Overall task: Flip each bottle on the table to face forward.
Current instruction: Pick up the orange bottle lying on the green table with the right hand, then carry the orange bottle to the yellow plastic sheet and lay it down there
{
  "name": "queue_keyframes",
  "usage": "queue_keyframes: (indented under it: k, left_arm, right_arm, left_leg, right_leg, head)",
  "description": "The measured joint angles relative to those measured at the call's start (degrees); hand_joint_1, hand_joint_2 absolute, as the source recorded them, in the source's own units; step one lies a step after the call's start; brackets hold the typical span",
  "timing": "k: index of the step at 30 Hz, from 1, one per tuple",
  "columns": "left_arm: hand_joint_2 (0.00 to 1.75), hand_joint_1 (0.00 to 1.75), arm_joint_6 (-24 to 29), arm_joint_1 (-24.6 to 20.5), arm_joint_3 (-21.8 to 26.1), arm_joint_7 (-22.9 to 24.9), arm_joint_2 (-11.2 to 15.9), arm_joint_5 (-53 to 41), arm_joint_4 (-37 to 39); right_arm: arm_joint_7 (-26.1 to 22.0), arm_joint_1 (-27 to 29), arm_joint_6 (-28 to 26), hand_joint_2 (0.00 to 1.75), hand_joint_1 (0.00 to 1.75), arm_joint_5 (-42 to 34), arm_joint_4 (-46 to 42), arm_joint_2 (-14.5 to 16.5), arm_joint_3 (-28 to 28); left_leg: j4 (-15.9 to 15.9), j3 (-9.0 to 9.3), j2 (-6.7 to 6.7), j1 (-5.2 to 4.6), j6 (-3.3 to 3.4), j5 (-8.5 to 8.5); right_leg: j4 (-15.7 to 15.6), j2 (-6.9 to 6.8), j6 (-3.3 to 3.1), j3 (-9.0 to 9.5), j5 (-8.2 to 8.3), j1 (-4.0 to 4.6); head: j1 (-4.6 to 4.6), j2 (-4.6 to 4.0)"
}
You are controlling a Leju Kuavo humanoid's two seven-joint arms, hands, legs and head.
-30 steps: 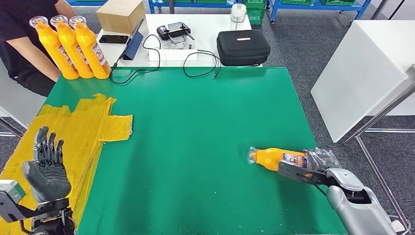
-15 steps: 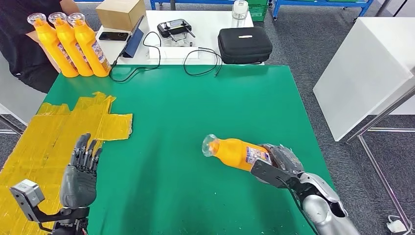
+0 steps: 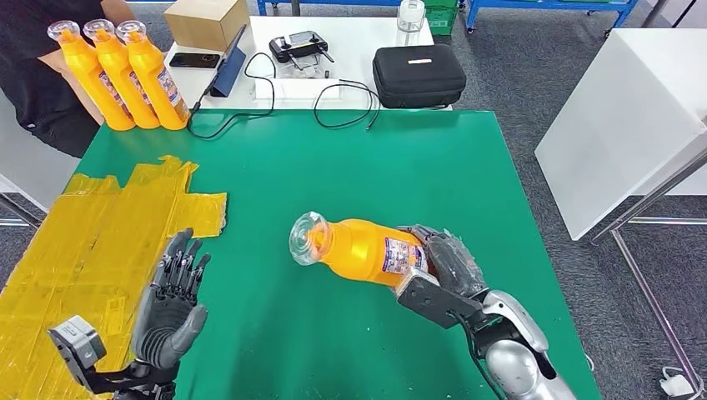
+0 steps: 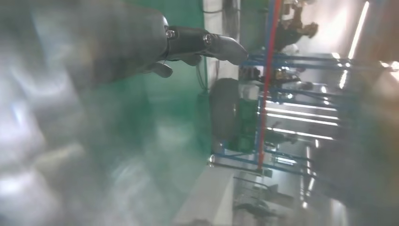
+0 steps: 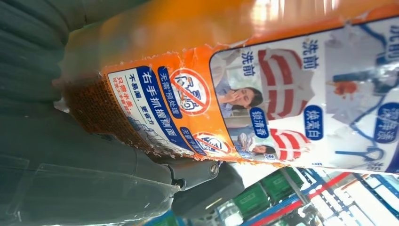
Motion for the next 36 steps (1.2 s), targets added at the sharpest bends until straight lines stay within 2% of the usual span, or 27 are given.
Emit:
queue_keyframes:
  k: [7,15,25,33,36]
  left_arm:
    - [1.75,0.0,1.78,-0.82,-4.2,-1.2,0.43,-0.38,-0.27]
    - [1.75,0.0,2.39,-1.46,-6.38,-1.33,1.02,-0.86,-0.26]
    - [1.75,0.0,2.78,-3.46,-8.72,-1.1,1.56,-0.62,-0.02]
    - [1.75,0.0,3.88,-5.56,-9.33,-0.42,1.72,-0.23,0.91]
    - [1.75,0.0,5.79,-5.98,-9.3,-0.63,1.74,-1.96,1.14]
  right_arm:
    - [-0.85,-3.15,0.09,1.75,1.75,-5.2,1.77,3.37,1.79]
    - [-0.75,-5.74,-0.06,1.75,1.75,-8.03,4.25,5.82,2.58]
    - [-0.26,-11.28,-0.27,1.75,1.75,-11.08,11.89,10.86,4.33]
    - [0.71,-16.7,-0.46,1.75,1.75,-11.97,21.77,15.66,8.42]
    - [1.12,-17.88,-0.9,1.75,1.75,-11.56,24.74,17.16,10.13]
  left_leg:
    - [0.0,0.0,0.0,0.01,0.01,0.02]
    - [0.0,-0.05,0.0,0.01,0.01,0.02]
    - [0.0,-0.05,-0.02,0.02,-0.01,0.08]
    - [0.0,-0.05,-0.02,0.04,-0.03,0.09]
    - [0.0,-0.05,-0.03,0.04,-0.03,0.1]
  right_leg:
    - [0.01,-0.01,0.0,-0.01,0.0,0.01]
    - [0.01,-0.01,0.0,-0.04,0.0,0.0]
    - [0.03,-0.02,0.0,-0.05,0.01,0.01]
    - [0.05,-0.02,0.0,-0.05,0.01,0.02]
    - [0.05,-0.03,0.0,-0.06,0.01,0.01]
  head:
    - [0.0,0.0]
    - [0.01,0.0]
    - [0.01,0.0]
    - [0.01,0.0]
    - [0.02,0.0]
